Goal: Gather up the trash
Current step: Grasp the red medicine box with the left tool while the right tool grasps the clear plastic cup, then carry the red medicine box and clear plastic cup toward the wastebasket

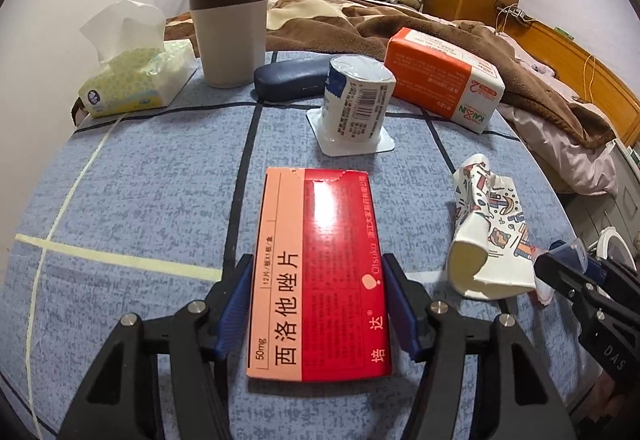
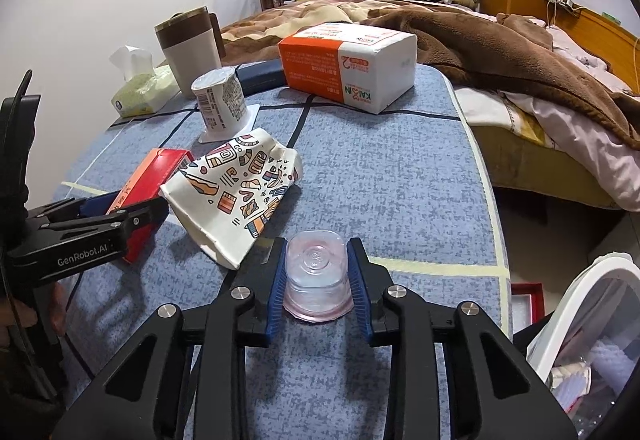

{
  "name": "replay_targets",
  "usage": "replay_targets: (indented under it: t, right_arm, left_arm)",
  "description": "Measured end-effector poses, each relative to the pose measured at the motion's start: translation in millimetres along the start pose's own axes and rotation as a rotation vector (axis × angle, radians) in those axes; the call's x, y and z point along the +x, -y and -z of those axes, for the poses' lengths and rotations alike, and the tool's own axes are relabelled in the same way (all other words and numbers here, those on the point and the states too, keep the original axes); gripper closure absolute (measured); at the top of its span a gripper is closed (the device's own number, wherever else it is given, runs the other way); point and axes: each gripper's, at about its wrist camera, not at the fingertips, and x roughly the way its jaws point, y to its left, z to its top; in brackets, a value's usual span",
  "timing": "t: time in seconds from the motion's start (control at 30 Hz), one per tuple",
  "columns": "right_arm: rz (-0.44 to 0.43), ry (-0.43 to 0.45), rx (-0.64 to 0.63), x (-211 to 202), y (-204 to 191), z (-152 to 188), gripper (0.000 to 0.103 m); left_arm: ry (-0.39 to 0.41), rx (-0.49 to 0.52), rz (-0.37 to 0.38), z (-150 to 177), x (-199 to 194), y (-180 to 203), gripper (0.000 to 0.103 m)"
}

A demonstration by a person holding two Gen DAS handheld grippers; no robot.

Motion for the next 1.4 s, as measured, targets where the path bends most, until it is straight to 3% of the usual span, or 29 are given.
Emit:
replay_targets:
  t: [0.4,0.83,1.17,1.4]
  right_arm:
    - [0.0,0.041,-0.005,-21.8,-3.2,3.2,0.072]
    - [0.0,0.125,0.008,-75.5,-3.9,13.3,0.072]
    - [0.028,0.2,0.043,-123.7,17.2,33.9,0.072]
    - [0.086,0.241,0.081,-153.7,45.0,47.8,0.072]
  left_arm:
    - [0.045,-0.026,0.0,16.3,-37.6,-4.5,0.039]
    - [0.141,-0.017,0.022,38.8,-106.3,7.6,0.039]
    - [0.228,0.043,0.074,58.2,-159.7,42.0,0.039]
    - [0.254,0.107,0.134,64.8,-176.4,80.5,0.039]
